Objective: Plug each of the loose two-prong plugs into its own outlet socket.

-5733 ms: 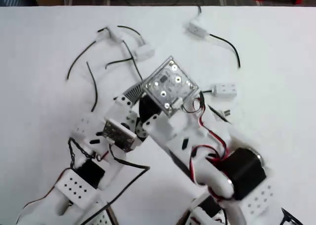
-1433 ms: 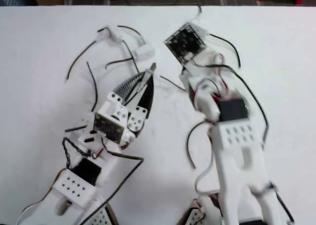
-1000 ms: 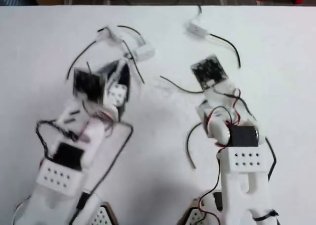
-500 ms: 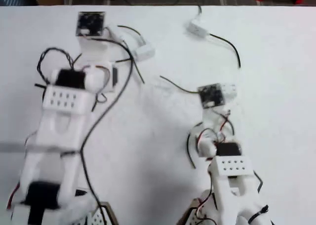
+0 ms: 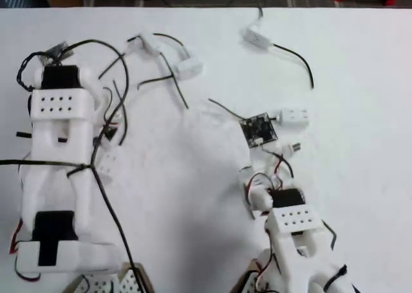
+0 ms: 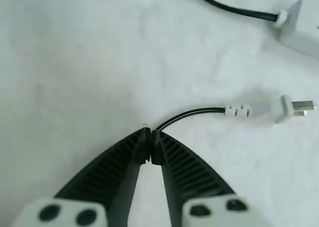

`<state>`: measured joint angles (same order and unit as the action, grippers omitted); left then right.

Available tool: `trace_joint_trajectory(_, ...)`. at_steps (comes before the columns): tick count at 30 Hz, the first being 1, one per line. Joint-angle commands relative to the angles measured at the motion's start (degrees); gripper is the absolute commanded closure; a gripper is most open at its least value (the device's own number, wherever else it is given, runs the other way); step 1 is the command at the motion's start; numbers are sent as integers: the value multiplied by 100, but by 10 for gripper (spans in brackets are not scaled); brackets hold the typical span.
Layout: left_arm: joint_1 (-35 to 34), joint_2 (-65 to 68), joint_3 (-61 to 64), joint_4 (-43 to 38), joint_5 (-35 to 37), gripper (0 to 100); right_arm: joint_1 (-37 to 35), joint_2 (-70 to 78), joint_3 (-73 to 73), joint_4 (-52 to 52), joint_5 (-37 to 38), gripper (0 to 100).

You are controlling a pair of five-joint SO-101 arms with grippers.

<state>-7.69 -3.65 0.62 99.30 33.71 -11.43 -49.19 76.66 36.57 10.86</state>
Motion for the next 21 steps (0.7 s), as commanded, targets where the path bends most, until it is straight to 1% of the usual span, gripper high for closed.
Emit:
trace_joint_trajectory(1, 136, -4, 264, 97, 396, 976, -75, -119, -44, -48, -26, 979)
trace_joint_trajectory(4, 92, -4, 809, 26, 1451, 976, -75, -119, -44, -48, -9, 979)
trace_joint_trajectory(6, 92, -13, 1125, -220, 1934, 976, -84, -119, -44, -57, -9, 979)
trace_joint_trajectory(10, 84, -13, 1451, -677, 2127, 976, -84, -119, -44, -66, -9, 979)
trace_joint_trajectory(13, -13, -13, 1503, -800, 2145, 976, -84, -119, -44, -75, -9, 979)
trace_joint_trajectory(14, -136, -13, 1486, -800, 2189, 976, -84, -119, -44, -75, -9, 979)
trace_joint_trajectory(16, -505, -13, 1468, -818, 2523, 976, -84, -119, -44, -75, -9, 979)
trace_joint_trajectory(18, -866, -13, 1530, -1020, 2778, 976, -84, -119, -44, -75, -9, 979)
trace_joint_trajectory(21, -1112, -4, 1688, -1292, 2681, 976, -84, -127, -44, -75, -9, 979)
